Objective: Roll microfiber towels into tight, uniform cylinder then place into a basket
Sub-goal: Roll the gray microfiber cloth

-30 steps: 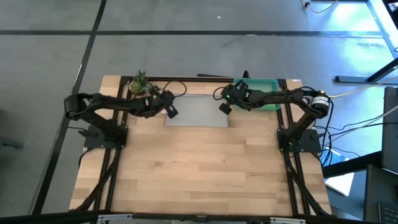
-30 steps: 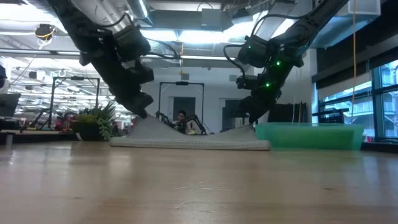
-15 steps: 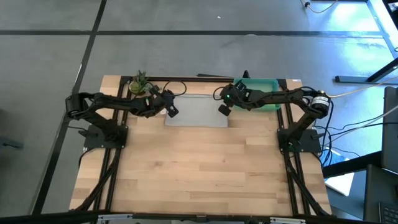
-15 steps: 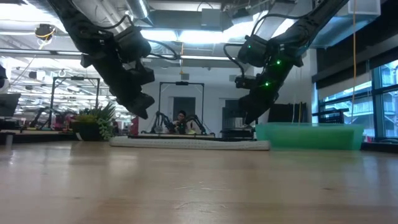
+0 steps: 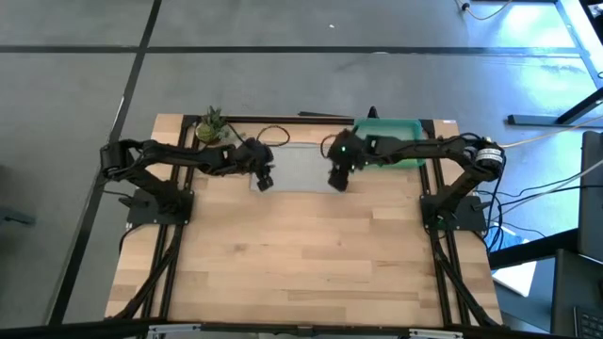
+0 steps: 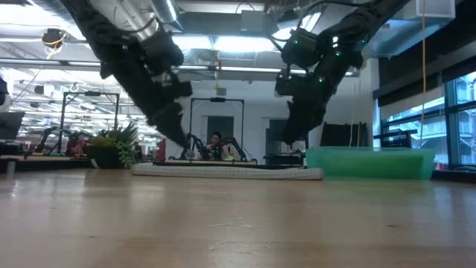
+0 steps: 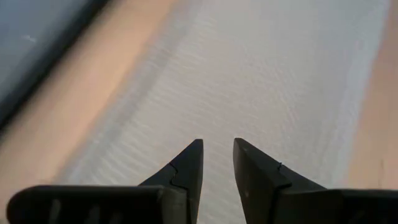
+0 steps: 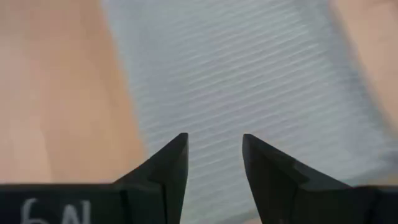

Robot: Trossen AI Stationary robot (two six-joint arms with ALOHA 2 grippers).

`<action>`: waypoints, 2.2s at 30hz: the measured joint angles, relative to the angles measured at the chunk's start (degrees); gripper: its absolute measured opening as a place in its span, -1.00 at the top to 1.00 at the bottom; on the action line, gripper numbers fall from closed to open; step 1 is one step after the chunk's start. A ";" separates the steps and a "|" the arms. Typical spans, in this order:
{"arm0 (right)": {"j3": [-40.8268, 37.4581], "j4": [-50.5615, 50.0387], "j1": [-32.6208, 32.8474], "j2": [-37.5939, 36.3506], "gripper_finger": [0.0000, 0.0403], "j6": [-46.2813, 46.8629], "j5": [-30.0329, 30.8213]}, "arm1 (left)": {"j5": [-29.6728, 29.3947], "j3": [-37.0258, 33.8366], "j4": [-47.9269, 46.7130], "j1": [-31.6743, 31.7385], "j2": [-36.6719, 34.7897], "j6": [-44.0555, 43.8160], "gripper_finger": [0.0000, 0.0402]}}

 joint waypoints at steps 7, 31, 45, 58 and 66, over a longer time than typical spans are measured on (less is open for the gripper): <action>-5.48 5.87 4.80 1.59 0.24 3.20 0.70 | 1.39 -1.44 -2.88 -1.99 4.90 -0.07 0.58; -12.22 19.53 4.96 6.01 0.24 1.49 7.25 | 7.09 -1.40 -6.86 -24.24 4.93 -16.72 0.58; -3.68 16.12 7.03 4.76 0.24 -2.56 1.50 | -16.49 2.23 -27.60 -24.04 -5.15 -20.96 0.58; -3.31 20.61 8.48 15.10 0.24 -1.36 3.11 | -14.38 -6.88 -21.98 -21.45 -3.01 -24.50 0.58; -3.55 21.61 5.95 14.87 0.24 -2.90 5.33 | -8.18 -7.45 -18.03 -25.85 -2.96 -24.48 0.58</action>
